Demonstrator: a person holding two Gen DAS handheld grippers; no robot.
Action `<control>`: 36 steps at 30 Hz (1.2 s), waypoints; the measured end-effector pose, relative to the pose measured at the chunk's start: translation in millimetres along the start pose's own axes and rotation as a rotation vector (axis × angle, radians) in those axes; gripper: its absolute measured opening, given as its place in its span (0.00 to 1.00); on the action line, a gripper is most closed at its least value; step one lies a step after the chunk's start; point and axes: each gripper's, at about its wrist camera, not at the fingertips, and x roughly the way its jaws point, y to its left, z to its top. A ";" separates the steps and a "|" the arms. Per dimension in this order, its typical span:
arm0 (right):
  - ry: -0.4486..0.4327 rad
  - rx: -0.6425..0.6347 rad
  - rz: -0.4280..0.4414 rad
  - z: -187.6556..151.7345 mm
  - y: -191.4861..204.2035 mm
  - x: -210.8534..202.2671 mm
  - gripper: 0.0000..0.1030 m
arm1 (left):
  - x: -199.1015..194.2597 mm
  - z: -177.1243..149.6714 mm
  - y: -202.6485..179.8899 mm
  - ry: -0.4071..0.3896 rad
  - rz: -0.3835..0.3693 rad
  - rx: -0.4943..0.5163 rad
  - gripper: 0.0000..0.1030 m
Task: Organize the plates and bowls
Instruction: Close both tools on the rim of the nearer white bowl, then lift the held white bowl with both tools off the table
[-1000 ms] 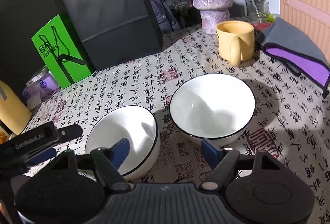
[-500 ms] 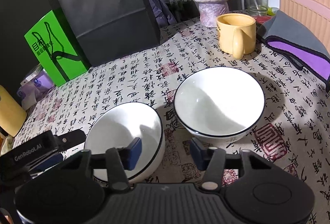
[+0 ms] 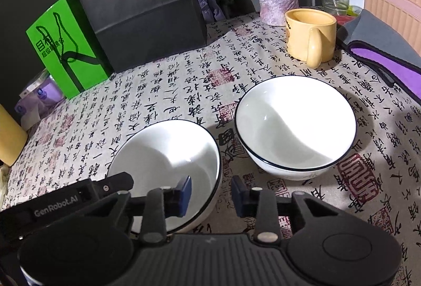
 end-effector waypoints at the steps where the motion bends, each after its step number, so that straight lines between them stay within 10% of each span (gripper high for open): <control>1: 0.000 -0.002 -0.004 0.2 0.9 1.3 0.29 | -0.1 0.2 -0.1 0.001 -0.006 -0.001 0.65; 36: -0.059 -0.058 -0.039 -5.8 16.1 -0.8 0.15 | 8.8 -3.2 -7.1 0.037 -0.081 0.053 0.14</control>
